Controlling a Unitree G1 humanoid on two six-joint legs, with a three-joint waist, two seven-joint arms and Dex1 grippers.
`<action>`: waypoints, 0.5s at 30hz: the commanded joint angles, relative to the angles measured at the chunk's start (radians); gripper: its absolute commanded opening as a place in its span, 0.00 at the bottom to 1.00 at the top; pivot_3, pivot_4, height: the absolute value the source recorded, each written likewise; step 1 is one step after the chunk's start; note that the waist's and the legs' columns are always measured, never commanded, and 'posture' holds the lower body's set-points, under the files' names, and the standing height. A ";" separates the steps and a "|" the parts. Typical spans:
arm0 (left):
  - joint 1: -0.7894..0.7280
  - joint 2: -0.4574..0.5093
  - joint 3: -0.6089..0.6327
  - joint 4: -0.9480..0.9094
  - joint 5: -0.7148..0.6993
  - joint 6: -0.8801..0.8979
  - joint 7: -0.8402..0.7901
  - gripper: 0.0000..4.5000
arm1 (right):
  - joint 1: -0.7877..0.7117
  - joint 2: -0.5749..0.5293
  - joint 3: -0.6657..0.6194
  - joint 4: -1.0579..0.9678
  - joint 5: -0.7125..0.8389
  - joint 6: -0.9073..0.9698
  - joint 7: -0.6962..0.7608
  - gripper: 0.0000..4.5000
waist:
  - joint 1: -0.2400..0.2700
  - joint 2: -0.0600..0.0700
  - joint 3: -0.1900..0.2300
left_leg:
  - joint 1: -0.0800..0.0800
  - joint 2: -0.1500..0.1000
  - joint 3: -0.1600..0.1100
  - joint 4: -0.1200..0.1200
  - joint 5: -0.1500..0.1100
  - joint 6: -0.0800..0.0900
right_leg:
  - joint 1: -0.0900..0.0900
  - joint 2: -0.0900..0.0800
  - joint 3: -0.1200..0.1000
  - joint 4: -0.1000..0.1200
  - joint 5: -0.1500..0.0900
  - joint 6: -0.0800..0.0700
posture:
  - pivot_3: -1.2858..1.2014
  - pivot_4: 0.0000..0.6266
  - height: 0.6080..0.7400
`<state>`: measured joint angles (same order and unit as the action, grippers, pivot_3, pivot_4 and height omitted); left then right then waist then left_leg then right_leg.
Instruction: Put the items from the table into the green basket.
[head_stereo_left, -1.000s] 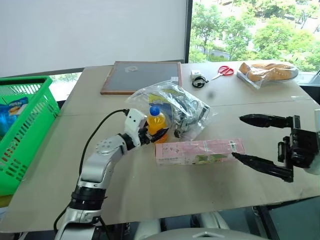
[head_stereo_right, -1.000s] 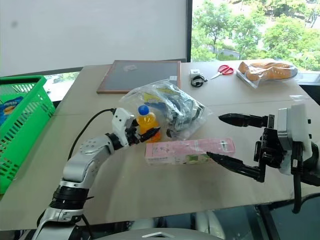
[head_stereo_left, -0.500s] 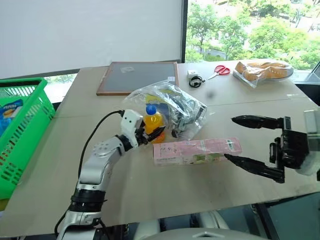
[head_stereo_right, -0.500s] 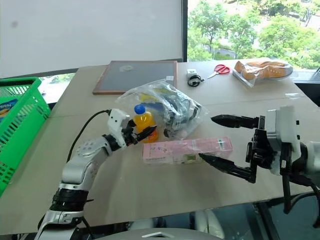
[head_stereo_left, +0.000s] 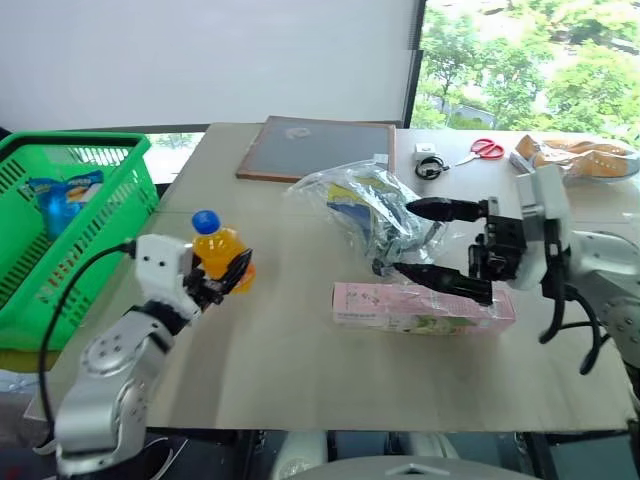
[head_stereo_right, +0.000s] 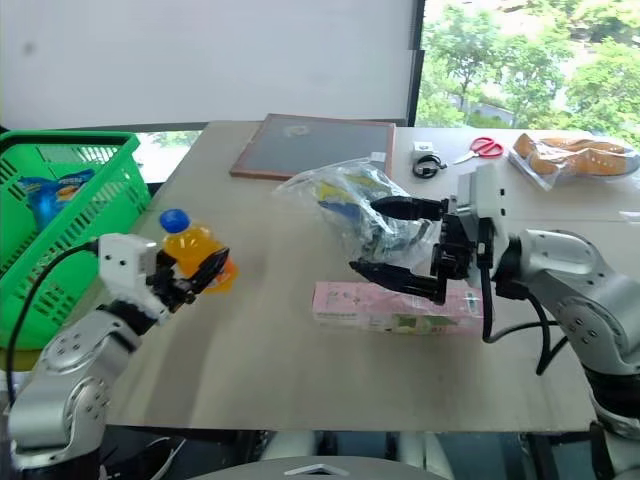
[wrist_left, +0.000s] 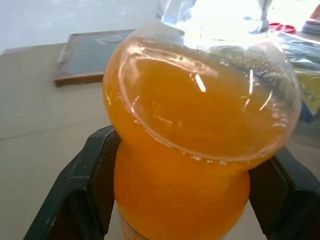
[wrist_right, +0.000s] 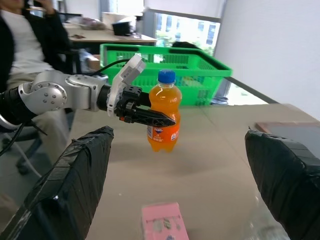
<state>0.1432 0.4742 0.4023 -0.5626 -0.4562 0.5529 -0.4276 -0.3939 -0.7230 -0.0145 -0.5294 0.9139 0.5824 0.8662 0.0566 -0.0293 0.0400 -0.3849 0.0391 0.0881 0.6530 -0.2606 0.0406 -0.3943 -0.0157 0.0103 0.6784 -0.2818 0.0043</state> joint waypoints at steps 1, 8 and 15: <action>-0.006 0.003 0.066 -0.120 -0.045 0.012 0.048 0.64 | -0.047 0.031 0.021 0.035 -0.044 -0.037 0.046 1.00 | 0.030 -0.001 -0.001 | -0.001 0.000 -0.001 0.000 0.000 0.000 | 0.000 0.000 -0.001 0.000 0.000 0.000 | 0.62 0.00 1.00; -0.249 0.146 0.256 -0.002 -0.126 0.110 0.149 0.64 | -0.176 0.154 0.083 0.125 -0.217 -0.032 -0.106 1.00 | 0.078 -0.004 -0.003 | -0.004 0.001 -0.008 0.002 0.002 -0.003 | -0.001 0.000 -0.009 0.000 0.001 -0.003 | 0.63 0.00 1.00; -0.598 0.447 0.239 0.579 0.044 -0.041 0.129 0.64 | -0.285 0.252 0.116 0.108 -0.263 0.097 -0.265 1.00 | 0.080 -0.004 -0.004 | -0.015 0.000 -0.014 0.002 0.002 -0.004 | -0.008 -0.001 -0.017 -0.001 0.001 -0.005 | 0.60 0.00 1.00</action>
<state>-0.3855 0.8698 0.6535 -0.1024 -0.4625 0.6015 -0.2831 -0.6463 -0.4747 0.1098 -0.3862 0.6488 0.6368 0.6422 0.1369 -0.0331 0.0360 -0.4016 0.0386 0.0743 0.6549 -0.2583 0.0368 -0.4038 -0.0169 -0.0077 0.6778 -0.2806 -0.0010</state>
